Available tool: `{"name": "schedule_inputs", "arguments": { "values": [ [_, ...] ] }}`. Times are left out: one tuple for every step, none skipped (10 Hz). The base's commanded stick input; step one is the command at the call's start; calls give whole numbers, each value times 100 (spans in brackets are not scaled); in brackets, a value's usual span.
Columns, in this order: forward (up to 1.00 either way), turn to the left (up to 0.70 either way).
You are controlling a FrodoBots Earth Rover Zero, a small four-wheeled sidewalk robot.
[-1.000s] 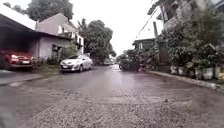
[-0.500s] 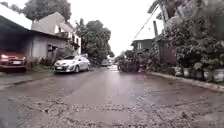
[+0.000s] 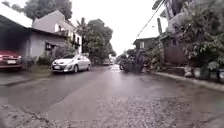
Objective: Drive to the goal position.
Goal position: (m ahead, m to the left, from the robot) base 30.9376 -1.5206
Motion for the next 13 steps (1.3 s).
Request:
{"name": "schedule_inputs", "arguments": {
  "values": [
    [100,0],
    [100,0],
    [100,0],
    [100,0],
    [100,0],
    [100,18],
    [100,13],
    [100,0],
    [100,18],
    [100,9],
    [100,18],
    [100,16],
    [100,0]
  ]
}}
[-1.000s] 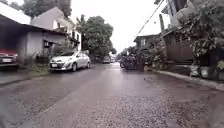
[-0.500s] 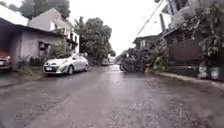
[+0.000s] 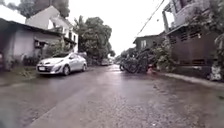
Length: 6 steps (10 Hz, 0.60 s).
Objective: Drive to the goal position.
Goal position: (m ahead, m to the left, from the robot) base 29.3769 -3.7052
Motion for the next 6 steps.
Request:
{"name": "schedule_inputs", "arguments": {
  "values": [
    [100,11],
    [100,21],
    [100,0],
    [100,0],
    [100,0],
    [100,0]
  ]
}}
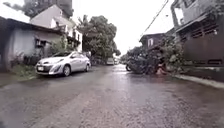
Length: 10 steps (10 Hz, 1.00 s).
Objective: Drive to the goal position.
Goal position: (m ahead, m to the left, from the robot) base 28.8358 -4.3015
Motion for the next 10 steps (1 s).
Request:
{"name": "schedule_inputs", "arguments": {
  "values": [
    [100,0],
    [100,0],
    [100,0],
    [100,0],
    [100,0],
    [100,0],
    [100,0],
    [100,0],
    [100,0],
    [100,0]
  ]
}}
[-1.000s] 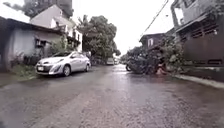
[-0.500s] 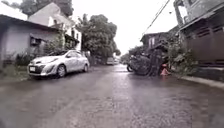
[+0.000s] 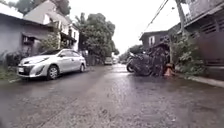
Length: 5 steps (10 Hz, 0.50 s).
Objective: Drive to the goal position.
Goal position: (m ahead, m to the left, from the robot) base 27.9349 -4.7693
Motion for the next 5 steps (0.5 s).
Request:
{"name": "schedule_inputs", "arguments": {
  "values": [
    [100,0],
    [100,0],
    [100,0],
    [100,0],
    [100,0]
  ]
}}
